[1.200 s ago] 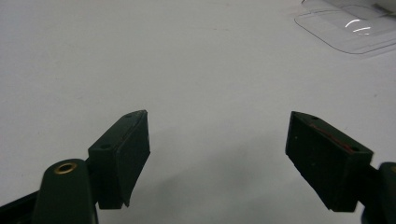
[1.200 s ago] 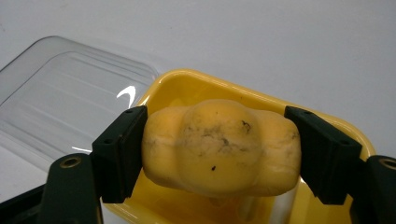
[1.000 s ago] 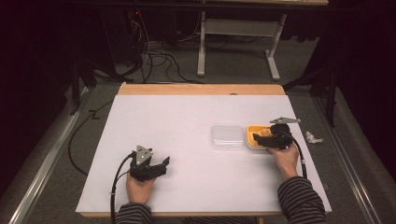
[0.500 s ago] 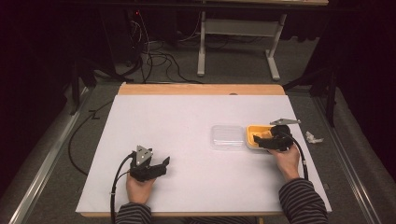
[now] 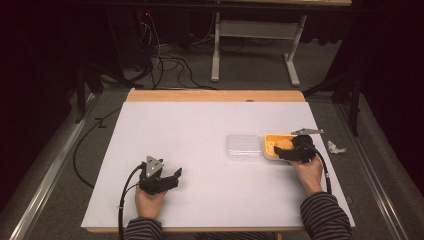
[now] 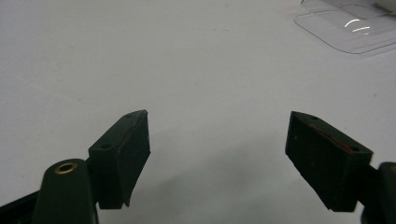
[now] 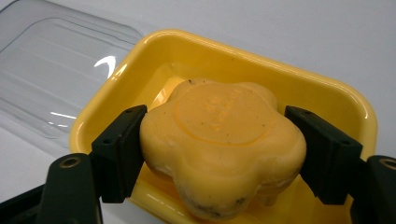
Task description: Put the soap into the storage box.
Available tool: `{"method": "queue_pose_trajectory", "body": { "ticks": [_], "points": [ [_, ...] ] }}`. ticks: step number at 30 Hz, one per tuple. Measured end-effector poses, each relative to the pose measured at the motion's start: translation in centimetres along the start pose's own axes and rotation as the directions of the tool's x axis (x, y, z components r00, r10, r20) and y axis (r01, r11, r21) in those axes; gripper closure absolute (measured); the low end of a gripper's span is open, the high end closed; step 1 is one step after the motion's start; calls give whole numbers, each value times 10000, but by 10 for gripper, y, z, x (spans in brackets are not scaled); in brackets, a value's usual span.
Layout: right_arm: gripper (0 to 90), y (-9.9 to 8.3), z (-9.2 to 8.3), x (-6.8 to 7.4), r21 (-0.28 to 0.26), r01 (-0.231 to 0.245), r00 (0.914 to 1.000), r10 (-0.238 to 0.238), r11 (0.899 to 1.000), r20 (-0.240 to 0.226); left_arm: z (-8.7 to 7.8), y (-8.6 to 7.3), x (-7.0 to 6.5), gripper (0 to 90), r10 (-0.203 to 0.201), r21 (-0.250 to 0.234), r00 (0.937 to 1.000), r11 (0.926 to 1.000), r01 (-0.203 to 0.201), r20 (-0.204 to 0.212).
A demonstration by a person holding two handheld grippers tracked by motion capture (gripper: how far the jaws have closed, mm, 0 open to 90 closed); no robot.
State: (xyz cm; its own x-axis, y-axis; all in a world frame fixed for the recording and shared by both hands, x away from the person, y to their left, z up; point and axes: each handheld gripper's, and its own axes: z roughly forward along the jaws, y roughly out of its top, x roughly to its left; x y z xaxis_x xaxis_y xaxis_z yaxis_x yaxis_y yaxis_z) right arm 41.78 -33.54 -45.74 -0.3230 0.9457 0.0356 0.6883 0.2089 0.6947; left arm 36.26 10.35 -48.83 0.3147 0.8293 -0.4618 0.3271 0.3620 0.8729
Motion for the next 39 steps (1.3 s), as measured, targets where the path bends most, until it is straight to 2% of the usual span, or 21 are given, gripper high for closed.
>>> {"method": "queue_pose_trajectory", "body": {
  "ticks": [5, 8, 17, 20, 30, 39],
  "points": [
    [243, -1, 1, -3, 62, -187, 9998, 186, 9998, 117, 0, 0, 0, 227, -3, -2, 10000, 10000, 3, 3],
    [233, 0, -7, -2, -317, -229, 9997, 232, 9992, 104, 0, 0, 0, 227, -7, 11, 10000, 10000, 7, 6],
    [221, -1, -20, -4, -712, -398, 9992, 398, 9967, -20, 0, 0, 0, 227, -2, -2, 10000, 10000, 2, 12],
    [239, -2, -30, -4, -1012, -462, 9987, 438, 9938, -258, 0, 0, 0, 227, 2, 2, 10000, 10000, -2, 10],
    [296, -5, -56, 4, -1799, -510, 9977, 420, 9824, -535, 0, 0, 0, 228, 33, -4, 10000, 10000, -33, 12],
    [310, -14, -68, 9, -2125, -547, 9959, 378, 9756, -826, 0, 0, 0, 228, 22, 0, 10000, 10000, -22, 21]
  ]
}}
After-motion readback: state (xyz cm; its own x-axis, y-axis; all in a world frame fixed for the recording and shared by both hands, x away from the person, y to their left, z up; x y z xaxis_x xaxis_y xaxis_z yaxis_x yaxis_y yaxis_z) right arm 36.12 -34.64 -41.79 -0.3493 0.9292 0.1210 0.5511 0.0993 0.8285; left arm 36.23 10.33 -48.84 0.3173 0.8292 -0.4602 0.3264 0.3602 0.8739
